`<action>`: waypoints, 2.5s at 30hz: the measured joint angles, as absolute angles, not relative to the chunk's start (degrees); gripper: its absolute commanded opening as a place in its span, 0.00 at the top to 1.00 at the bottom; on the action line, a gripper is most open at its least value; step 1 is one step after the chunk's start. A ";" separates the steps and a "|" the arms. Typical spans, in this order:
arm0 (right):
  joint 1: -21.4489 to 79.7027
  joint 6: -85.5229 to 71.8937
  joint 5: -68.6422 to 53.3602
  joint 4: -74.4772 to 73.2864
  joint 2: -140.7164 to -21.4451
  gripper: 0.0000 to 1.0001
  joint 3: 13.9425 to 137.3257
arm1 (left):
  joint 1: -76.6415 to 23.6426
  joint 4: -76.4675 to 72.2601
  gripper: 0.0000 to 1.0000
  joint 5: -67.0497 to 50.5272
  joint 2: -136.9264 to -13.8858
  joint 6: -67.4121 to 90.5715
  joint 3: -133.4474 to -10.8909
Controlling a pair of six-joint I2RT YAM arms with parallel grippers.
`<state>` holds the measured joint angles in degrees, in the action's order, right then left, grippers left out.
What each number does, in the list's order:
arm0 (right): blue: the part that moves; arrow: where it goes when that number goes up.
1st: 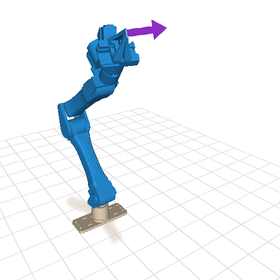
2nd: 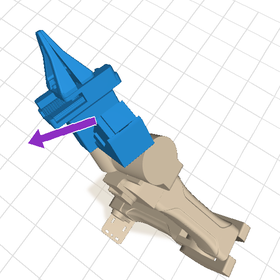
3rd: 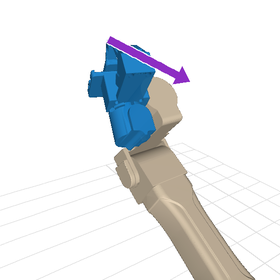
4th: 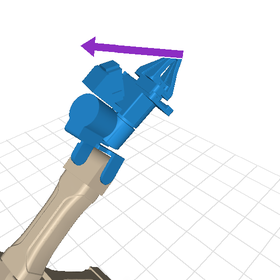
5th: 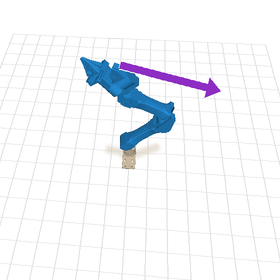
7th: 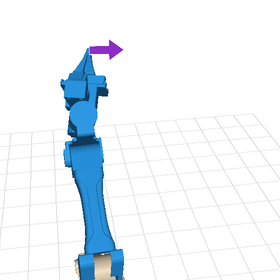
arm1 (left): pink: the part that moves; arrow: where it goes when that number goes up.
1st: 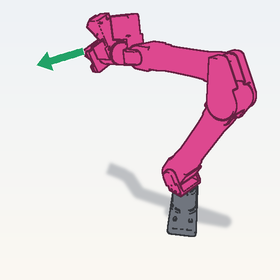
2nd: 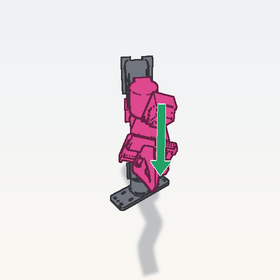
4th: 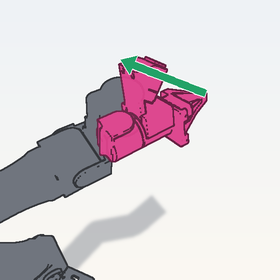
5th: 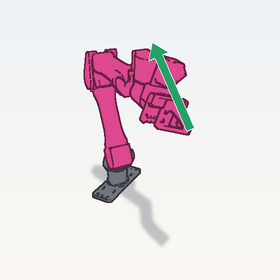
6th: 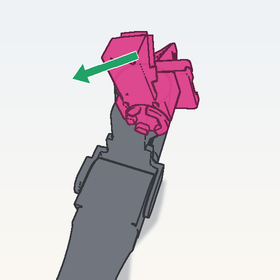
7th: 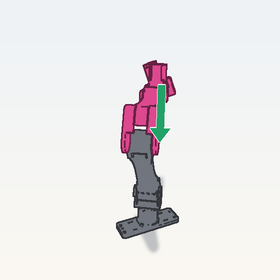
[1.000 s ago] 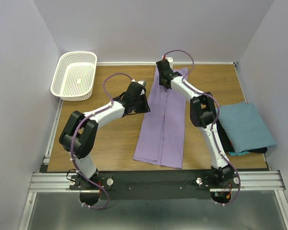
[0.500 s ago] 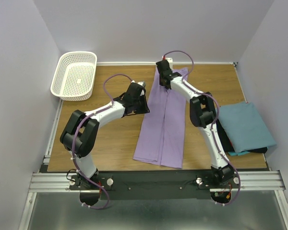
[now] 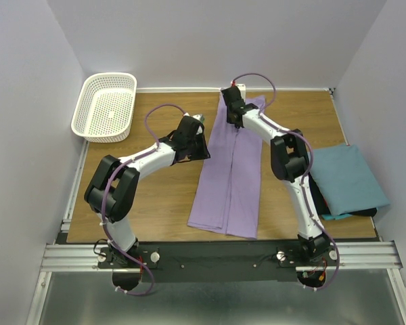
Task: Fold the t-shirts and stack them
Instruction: Fold the tshirt
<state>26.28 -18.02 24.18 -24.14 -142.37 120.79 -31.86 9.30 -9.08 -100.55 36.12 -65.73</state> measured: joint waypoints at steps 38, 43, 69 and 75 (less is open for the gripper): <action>24.29 -24.51 23.92 -23.38 -127.79 0.47 100.86 | -31.59 8.12 0.86 -9.76 -100.55 35.94 -64.16; 19.84 -26.24 20.88 -23.16 -126.96 0.49 101.67 | -31.59 7.99 0.86 -9.78 -100.55 35.97 -63.81; 9.96 -26.96 5.63 -20.67 -154.06 0.39 137.58 | -30.22 6.52 0.82 -10.35 -99.11 36.69 -57.65; 8.86 -24.67 1.58 -19.81 -159.02 0.11 146.19 | -27.99 5.50 0.76 -12.38 -99.00 36.67 -60.10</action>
<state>8.86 -24.67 1.58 -19.81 -159.02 146.19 -27.99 5.50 -12.38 -99.00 36.67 -60.10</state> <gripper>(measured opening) 0.798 0.231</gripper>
